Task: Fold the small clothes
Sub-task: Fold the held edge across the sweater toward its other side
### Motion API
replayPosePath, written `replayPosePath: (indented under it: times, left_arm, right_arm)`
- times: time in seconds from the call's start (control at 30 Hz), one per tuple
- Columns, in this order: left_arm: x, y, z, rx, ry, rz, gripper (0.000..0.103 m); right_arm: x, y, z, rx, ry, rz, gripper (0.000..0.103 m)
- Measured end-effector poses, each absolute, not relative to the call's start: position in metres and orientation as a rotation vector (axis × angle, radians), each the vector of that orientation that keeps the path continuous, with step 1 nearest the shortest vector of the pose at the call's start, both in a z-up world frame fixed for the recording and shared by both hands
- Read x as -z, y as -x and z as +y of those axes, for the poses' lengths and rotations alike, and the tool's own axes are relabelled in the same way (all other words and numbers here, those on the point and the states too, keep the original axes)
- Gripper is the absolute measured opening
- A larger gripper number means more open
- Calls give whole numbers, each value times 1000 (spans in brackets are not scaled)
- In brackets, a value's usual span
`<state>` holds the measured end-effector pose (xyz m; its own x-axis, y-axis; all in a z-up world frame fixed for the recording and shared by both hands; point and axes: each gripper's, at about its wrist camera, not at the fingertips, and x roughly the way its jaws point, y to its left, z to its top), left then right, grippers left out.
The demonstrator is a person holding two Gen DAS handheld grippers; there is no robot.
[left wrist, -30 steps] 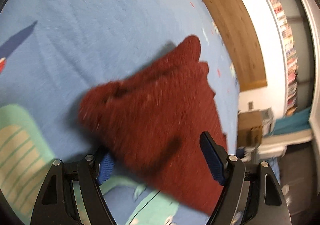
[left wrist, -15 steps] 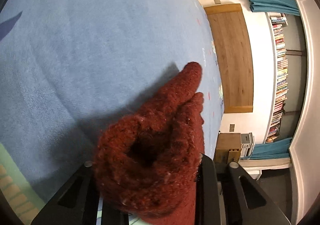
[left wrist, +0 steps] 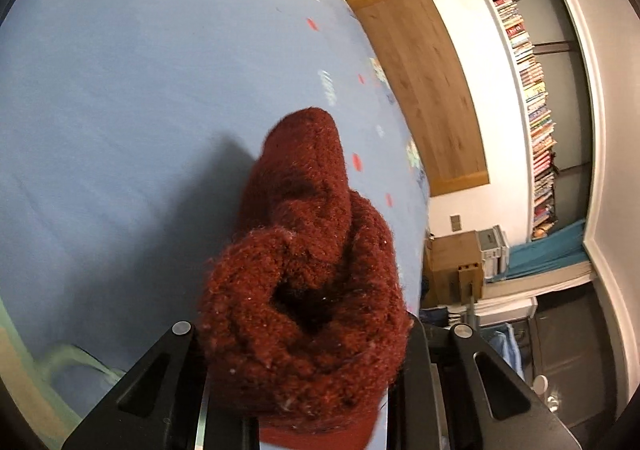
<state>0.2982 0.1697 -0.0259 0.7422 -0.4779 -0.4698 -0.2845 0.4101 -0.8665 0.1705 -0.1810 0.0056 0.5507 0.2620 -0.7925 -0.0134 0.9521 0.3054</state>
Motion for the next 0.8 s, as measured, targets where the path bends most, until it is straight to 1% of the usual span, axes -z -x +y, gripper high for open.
replayPosePath:
  times: [0.2,0.37,0.47,0.57,0.67,0.8]
  left_arm:
    - [5,-321,121,205,1215,787,18]
    - [-11,-343,57,293,1226,831,18]
    - [-15,-354,7,365,1210,873,18]
    - [-12,-357,-34,404,1131,927,18]
    - [-1,-354,-77,408,987,1000,18]
    - [21,-343,-121,376,728,1092,18]
  right_arm:
    - [-12,-159,-208,-143,-320,948,69]
    - [-19,-148,-238,-108,-354,916,69]
    - [-19,-140,-253,-89,-373,908,69]
    - [-18,-132,-270,-63,-397,903,69]
    - [-14,-123,-284,-40,-421,901,69]
    - [-8,-117,-297,-22,-452,903,69]
